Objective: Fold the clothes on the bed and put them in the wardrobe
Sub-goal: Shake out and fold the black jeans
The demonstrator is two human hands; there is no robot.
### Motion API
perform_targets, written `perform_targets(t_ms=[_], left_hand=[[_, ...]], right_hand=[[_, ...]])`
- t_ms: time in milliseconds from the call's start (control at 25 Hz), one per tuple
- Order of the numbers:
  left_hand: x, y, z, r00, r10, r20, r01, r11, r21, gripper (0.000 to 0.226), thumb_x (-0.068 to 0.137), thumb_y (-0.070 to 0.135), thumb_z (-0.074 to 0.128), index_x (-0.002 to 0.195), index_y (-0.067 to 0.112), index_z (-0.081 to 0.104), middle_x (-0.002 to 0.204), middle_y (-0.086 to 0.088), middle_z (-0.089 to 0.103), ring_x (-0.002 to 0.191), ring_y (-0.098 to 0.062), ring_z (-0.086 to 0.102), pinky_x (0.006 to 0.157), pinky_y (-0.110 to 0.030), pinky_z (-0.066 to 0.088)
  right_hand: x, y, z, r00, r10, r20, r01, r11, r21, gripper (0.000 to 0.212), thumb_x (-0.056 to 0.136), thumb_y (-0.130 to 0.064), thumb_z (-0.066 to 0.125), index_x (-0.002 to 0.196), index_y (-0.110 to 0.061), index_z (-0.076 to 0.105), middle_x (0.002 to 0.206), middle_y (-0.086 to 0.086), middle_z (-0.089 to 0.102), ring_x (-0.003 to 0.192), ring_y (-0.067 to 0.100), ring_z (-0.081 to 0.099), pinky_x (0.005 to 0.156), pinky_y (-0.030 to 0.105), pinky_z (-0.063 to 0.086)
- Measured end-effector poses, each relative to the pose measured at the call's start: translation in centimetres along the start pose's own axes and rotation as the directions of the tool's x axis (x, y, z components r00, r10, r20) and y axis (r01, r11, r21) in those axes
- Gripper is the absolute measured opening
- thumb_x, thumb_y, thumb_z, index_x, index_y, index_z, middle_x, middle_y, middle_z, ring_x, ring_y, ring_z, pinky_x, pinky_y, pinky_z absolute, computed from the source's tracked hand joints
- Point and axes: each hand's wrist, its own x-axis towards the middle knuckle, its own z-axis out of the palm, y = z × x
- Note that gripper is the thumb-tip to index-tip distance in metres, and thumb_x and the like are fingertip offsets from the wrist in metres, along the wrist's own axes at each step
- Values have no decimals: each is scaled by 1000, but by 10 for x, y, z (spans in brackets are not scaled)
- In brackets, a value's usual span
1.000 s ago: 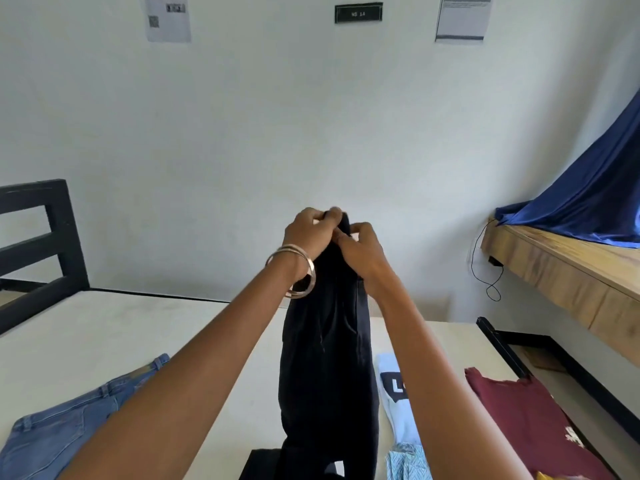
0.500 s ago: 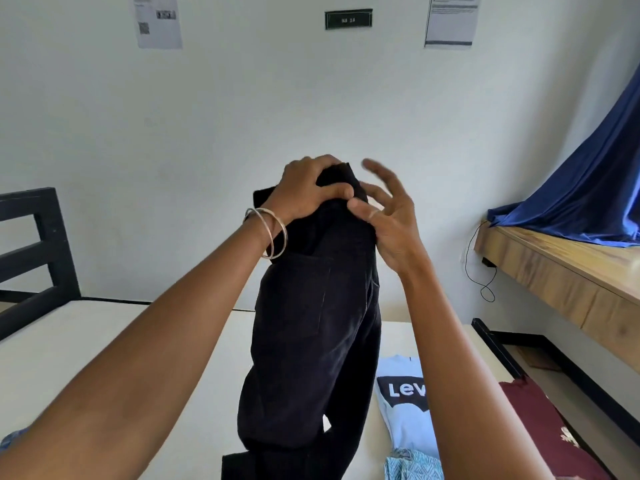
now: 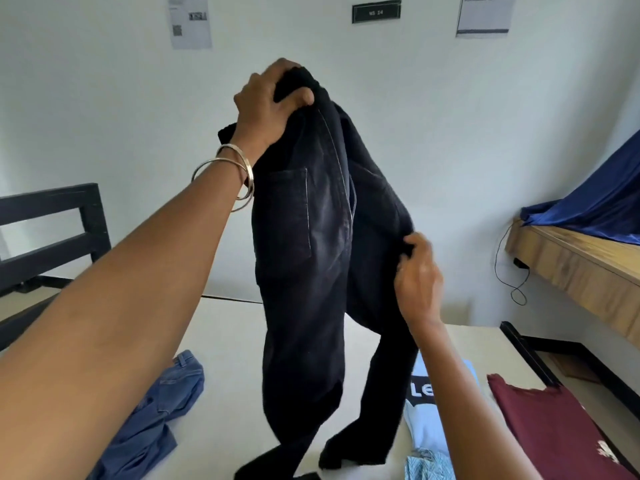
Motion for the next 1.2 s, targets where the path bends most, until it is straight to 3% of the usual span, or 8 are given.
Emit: perform_targets(t_ms=[160,320,400,560,760,840,1040,1200], left_hand=[[-6,-1,5,998,-20,67,23,998,-55,48,75,71,59,105,33,62,99,12,69,102,-17,61,94,-44,46],[-19,-4,11,992,36,125,-18,990,-141,43,78,60,65,103,25,65,96,8,69,97,-14,63,92,-41,47],[-17,-8,6,993,28,114,-6,981,-193,42,79,55,67,101,20,66,94,6,69,95,-13,63,91,-40,48],[-16,-19,3,999,-29,26,32,990,-140,54,73,71,63,100,24,65,94,8,70,97,-18,63,91,-44,47],[-23,-50,-17,983,-143,-119,140,990,-31,48,75,69,59,102,29,64,97,16,68,99,-12,61,94,-43,46],[-32,-62,-26,963,-212,-166,213,977,-14,48,77,65,57,106,27,62,101,16,67,101,-9,60,96,-40,45],[-72,-97,-23,893,-438,-103,449,858,251,48,85,60,54,114,22,59,117,2,64,117,-24,52,98,-45,27],[-114,-148,-15,703,-710,17,670,671,316,39,86,54,56,102,19,61,104,0,61,101,-25,50,103,-50,23]], right_hand=[[-46,1,30,820,-207,533,166,978,124,24,76,-7,40,89,-7,60,87,10,62,76,34,59,67,36,46],[-68,-7,30,562,-23,827,-528,759,380,33,104,-36,45,109,-17,72,113,-5,72,108,14,65,92,38,53],[-77,-8,26,499,-145,854,-612,639,466,31,99,-37,54,117,-17,70,122,0,69,117,19,63,98,35,52],[-89,-5,35,362,-38,931,-502,834,230,20,86,-24,76,101,-11,73,103,-5,73,95,13,70,81,21,55],[-60,44,31,884,356,305,-393,917,68,39,95,-27,64,61,-15,49,57,-2,46,62,22,48,59,33,33],[-42,56,17,848,367,382,-474,849,236,33,94,-27,65,69,-6,60,64,2,56,62,19,52,61,32,38],[-54,76,-11,366,99,925,-754,614,233,49,63,-35,88,86,5,75,90,21,73,76,27,72,68,33,58],[-59,88,12,540,297,787,-650,742,166,11,77,-15,82,85,-10,76,84,13,75,70,20,70,70,40,60]])
